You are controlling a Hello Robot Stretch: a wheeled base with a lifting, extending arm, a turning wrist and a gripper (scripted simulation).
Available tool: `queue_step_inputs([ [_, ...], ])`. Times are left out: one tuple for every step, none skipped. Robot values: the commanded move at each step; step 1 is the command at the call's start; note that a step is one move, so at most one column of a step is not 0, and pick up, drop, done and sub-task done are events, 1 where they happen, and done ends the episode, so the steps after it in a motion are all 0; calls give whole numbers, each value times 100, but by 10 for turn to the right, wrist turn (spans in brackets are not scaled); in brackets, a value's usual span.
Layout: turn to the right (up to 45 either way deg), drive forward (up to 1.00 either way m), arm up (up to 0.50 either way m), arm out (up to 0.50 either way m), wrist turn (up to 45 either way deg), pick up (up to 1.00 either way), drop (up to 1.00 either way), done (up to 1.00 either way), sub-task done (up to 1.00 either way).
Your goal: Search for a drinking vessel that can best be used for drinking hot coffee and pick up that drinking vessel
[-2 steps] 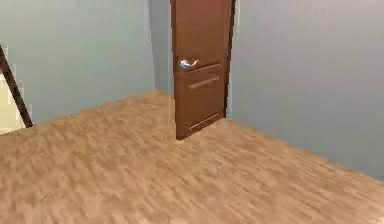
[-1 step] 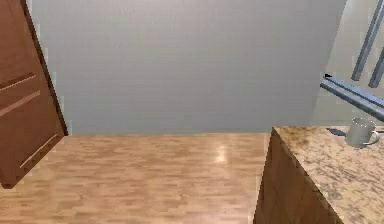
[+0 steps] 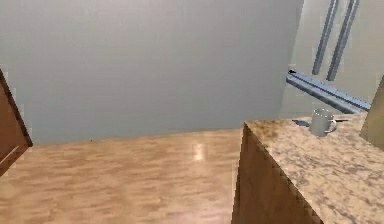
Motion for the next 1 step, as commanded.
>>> queue_step_inputs([
  [30,0,0,0,0,0,0,0,0],
])
